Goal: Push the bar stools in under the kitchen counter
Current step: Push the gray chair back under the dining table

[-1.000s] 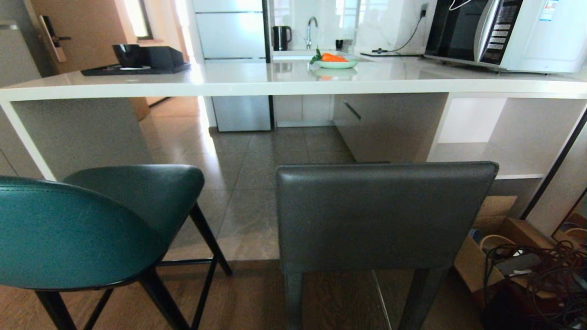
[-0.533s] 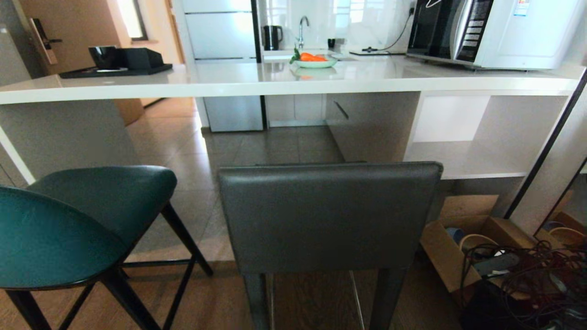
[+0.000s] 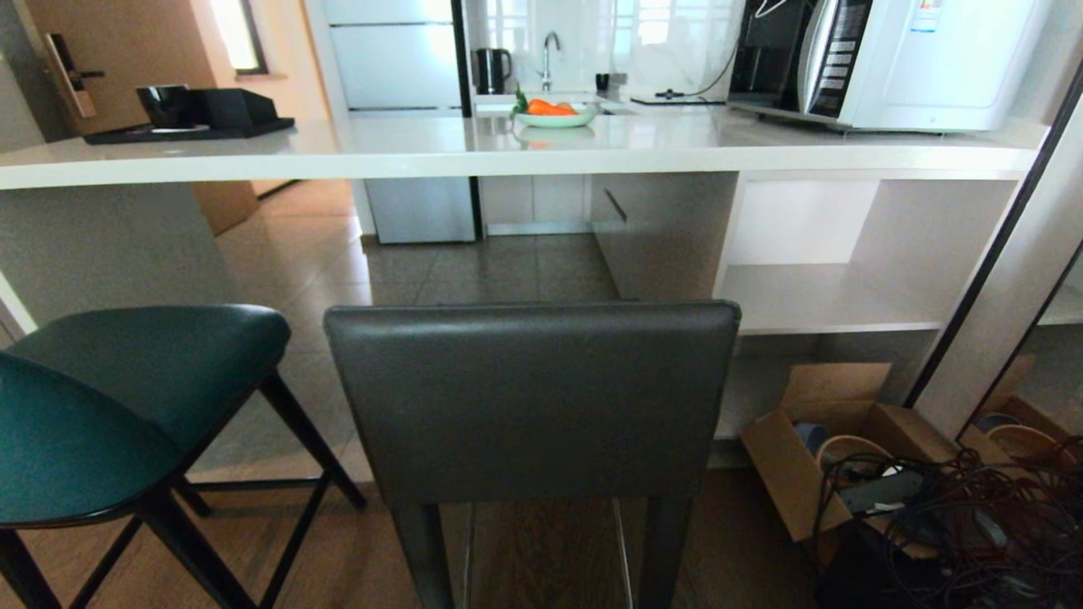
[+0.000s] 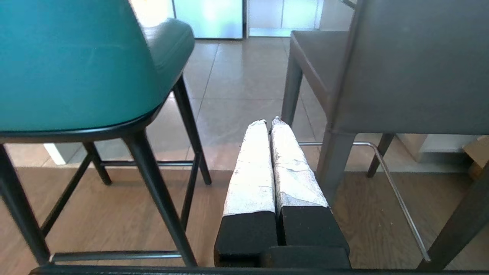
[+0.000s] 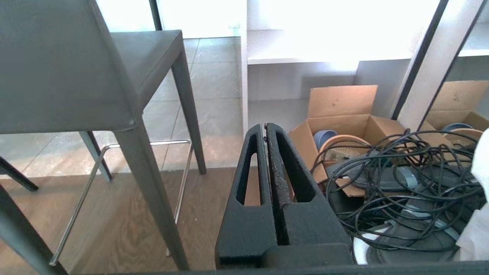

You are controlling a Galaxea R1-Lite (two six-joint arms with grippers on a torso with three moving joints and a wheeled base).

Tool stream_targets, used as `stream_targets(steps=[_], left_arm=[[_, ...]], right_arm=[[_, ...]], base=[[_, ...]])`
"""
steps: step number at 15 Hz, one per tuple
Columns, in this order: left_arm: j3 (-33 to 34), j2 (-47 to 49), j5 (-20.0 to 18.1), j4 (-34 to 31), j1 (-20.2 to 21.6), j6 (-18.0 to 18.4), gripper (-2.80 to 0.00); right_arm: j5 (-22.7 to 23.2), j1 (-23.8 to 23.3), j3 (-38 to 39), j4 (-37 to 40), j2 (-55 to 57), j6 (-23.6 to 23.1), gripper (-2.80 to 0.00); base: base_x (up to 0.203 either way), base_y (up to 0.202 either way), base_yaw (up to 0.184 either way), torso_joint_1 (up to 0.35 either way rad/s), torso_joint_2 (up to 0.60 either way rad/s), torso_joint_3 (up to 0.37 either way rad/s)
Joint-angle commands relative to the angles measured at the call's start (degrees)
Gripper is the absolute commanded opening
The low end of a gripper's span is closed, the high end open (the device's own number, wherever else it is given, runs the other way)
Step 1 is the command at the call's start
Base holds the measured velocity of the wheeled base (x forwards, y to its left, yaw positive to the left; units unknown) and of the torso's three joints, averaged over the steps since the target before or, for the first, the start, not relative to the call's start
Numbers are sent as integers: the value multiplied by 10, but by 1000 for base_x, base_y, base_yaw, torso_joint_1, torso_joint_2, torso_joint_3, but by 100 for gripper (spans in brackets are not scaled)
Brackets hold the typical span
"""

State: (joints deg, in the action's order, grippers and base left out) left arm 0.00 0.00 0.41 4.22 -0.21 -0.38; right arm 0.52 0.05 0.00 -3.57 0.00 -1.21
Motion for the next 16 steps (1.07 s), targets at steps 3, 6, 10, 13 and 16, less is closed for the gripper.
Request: stream_targets(steps=[3, 6, 10, 13, 16], left_arm=[[18, 1, 0, 1, 0, 0, -280], [18, 1, 0, 1, 1, 0, -280], [18, 1, 0, 1, 1, 0, -280], [18, 1, 0, 1, 1, 0, -280], [18, 1, 0, 1, 1, 0, -280]], right_arm=[[0, 0, 14, 0, 1, -1, -280], [0, 0, 14, 0, 1, 0, -280], [0, 0, 14, 0, 1, 0, -280], [0, 0, 14, 0, 1, 0, -280], [0, 0, 14, 0, 1, 0, -280]], base=[[0, 0, 0, 0, 0, 0], [0, 0, 0, 0, 0, 0], [0, 0, 0, 0, 0, 0], [0, 0, 0, 0, 0, 0], [0, 0, 0, 0, 0, 0]])
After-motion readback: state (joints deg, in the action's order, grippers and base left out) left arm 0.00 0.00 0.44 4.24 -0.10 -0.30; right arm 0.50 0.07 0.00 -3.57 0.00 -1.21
